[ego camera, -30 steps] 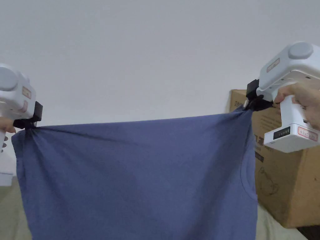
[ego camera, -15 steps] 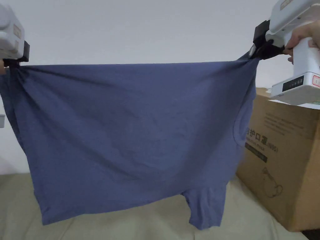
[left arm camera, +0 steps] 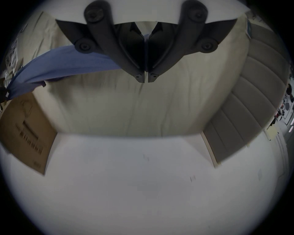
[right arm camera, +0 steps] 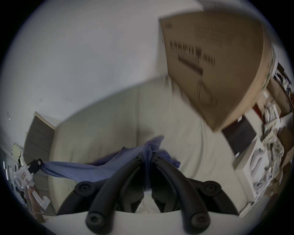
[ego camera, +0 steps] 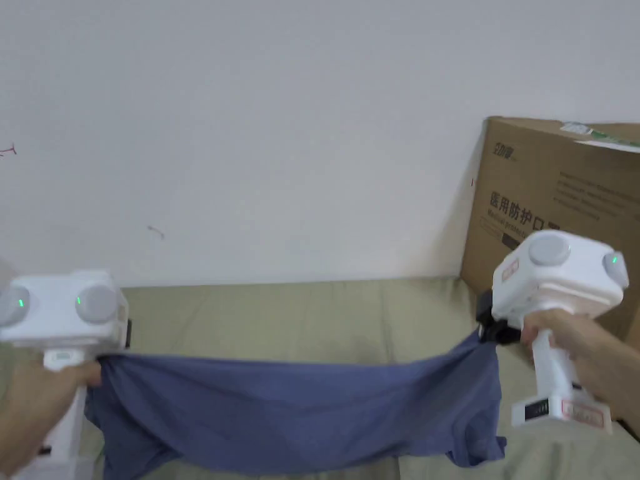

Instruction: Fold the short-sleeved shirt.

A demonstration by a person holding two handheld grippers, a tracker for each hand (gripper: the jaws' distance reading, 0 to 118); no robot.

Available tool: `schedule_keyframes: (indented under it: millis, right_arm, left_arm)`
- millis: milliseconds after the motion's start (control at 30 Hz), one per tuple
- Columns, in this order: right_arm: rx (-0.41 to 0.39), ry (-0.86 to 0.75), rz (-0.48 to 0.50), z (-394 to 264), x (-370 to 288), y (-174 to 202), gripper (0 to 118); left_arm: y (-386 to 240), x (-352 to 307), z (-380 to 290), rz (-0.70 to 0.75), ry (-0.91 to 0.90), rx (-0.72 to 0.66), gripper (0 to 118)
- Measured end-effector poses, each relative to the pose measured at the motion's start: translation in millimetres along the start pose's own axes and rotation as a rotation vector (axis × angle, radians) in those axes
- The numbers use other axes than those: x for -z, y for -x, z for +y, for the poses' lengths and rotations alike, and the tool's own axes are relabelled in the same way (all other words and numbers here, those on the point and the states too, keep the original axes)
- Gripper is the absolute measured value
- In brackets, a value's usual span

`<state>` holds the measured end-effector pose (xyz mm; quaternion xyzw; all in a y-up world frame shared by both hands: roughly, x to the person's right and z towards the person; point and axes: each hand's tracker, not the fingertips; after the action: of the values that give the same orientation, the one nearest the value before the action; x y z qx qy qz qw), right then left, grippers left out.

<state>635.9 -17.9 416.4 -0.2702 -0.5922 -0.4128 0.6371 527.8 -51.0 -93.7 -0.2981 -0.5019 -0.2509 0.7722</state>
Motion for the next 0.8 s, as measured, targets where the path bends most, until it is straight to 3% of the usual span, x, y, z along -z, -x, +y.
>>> schedule_keyframes:
  millis: [167,267,367,467,533,600,700,800]
  right_arm:
    - [0.012,0.135,-0.030,-43,73,-32,6]
    - [0.008,0.129,-0.013,-53,73,-50,6]
    - [0.036,0.096,0.069,-66,47,-68,6]
    - [0.033,0.045,0.120,-96,3,-78,6]
    - [-0.013,0.039,0.138,-122,-25,-84,6]
    - [-0.026,0.020,0.137,-167,-58,-85,6]
    - [-0.119,0.009,0.066,-239,-91,-91,6]
    - [-0.036,0.024,0.074,-308,-113,-107,6]
  left_arm:
    - [-3,62,-75,0.008,0.133,0.069,2]
    - [15,55,-97,-0.020,0.131,0.034,2]
    - [38,36,-107,-0.048,0.097,0.011,2]
    - [56,-5,-122,-0.096,0.044,-0.039,2]
    - [61,-45,-138,-0.097,0.012,-0.024,2]
    - [68,-85,-161,-0.100,-0.014,-0.033,2]
    - [80,-134,-207,-0.120,-0.028,-0.027,2]
    - [93,-168,-257,-0.107,-0.007,-0.017,2]
